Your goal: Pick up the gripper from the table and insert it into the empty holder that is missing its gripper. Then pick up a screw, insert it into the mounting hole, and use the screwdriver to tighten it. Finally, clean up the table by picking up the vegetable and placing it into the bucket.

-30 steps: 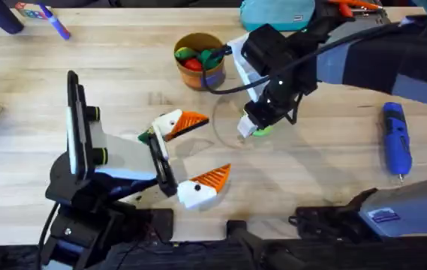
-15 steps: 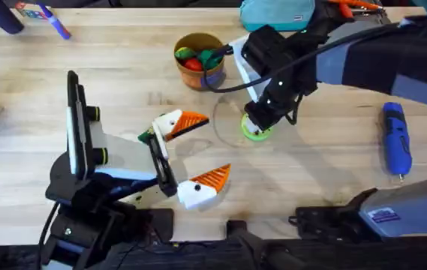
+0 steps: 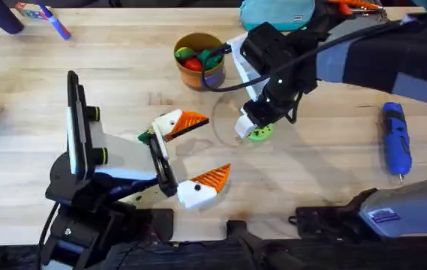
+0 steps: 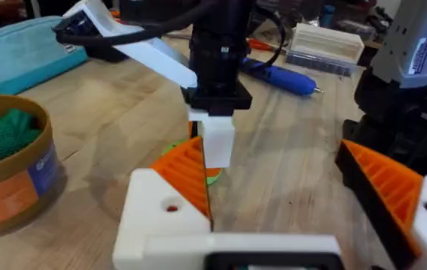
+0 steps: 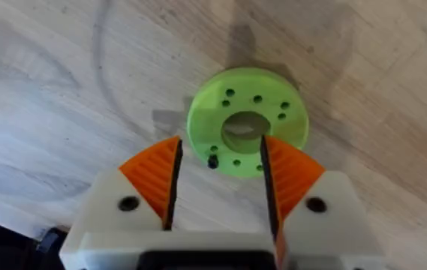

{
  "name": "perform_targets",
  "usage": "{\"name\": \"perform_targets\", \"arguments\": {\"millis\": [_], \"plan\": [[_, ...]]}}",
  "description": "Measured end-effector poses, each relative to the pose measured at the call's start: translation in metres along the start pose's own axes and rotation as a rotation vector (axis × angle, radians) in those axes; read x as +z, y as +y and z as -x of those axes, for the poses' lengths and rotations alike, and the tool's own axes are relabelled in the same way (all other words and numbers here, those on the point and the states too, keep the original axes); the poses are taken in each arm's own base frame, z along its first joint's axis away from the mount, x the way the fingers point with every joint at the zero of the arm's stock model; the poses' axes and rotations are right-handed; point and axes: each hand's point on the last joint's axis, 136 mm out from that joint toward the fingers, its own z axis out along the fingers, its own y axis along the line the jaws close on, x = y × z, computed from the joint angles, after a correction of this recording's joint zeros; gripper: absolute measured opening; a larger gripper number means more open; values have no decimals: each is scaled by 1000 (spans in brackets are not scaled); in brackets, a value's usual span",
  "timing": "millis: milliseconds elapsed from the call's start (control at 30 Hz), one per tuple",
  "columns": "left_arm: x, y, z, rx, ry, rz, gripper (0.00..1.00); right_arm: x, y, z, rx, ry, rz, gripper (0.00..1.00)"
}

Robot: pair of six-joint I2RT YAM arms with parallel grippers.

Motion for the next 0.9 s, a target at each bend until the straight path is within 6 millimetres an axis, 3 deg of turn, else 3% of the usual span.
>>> {"name": "perform_targets", "arguments": {"millis": [133,267,567,667,900], "plan": [[0,0,0,0,0,0,990,-9,1,-1,-1,-15,1,651],[0,0,0,0,0,0,990,-29,2,-10,-6,-41,2,881],[0,0,0,0,0,0,990,-72,13,-14,-30,-196,14,907],[0,0,0,0,0,0,990,-67,15,-16,-9,-237,31,909],[0,0,0,0,0,2,990,-34,24,-25,12,-228,69,910]]}}
